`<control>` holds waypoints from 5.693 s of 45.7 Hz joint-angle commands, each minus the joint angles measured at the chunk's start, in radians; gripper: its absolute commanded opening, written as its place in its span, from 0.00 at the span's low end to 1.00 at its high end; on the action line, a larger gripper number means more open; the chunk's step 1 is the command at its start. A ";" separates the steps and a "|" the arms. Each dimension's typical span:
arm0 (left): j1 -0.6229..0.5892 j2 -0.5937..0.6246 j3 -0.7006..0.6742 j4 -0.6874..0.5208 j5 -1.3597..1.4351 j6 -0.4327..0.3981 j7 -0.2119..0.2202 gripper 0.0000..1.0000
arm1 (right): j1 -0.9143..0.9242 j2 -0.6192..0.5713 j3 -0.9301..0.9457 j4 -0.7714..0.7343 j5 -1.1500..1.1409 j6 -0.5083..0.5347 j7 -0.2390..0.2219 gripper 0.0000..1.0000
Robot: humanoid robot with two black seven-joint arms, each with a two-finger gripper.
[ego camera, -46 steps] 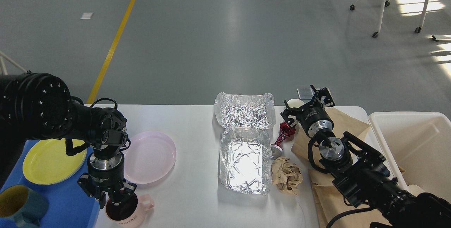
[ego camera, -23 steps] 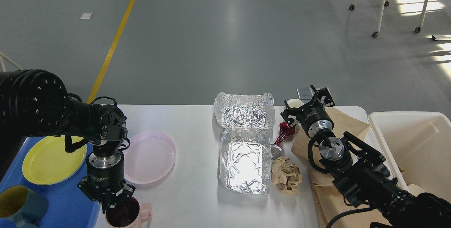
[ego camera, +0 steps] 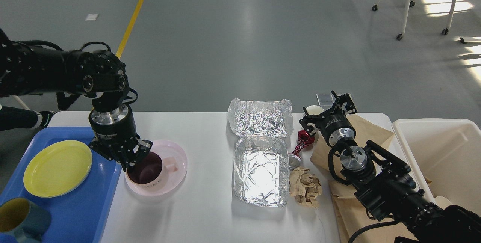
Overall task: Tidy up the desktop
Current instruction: 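Carry the red mug into the blue tray and release it, then move the left gripper over the rim of the pink plate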
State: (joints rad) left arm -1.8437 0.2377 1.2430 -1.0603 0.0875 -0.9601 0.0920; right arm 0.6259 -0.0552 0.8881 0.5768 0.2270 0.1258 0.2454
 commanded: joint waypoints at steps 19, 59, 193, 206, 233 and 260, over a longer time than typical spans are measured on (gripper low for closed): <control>0.109 0.380 0.013 0.051 0.002 0.000 0.005 0.00 | 0.000 0.000 0.000 0.000 0.000 0.000 0.000 1.00; 0.478 0.514 -0.082 0.223 0.003 0.000 0.005 0.00 | 0.000 0.000 0.000 0.000 0.000 0.000 0.000 1.00; 0.383 0.048 -0.034 0.178 -0.190 0.333 0.015 0.94 | 0.000 0.000 0.000 0.000 0.000 0.000 0.000 1.00; 0.366 0.038 -0.039 0.175 -0.126 0.313 0.014 0.95 | 0.000 0.000 0.000 0.000 0.000 0.000 0.000 1.00; 0.357 -0.040 -0.040 0.191 -0.118 0.327 0.012 0.95 | 0.000 0.000 0.000 0.000 0.000 0.000 0.000 1.00; 0.373 -0.044 -0.021 0.180 -0.114 0.302 0.017 0.96 | 0.000 0.000 0.000 0.000 0.000 0.000 0.000 1.00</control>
State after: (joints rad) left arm -1.4596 0.1924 1.1928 -0.8811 -0.0333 -0.6621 0.1068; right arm 0.6259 -0.0552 0.8882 0.5768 0.2270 0.1258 0.2454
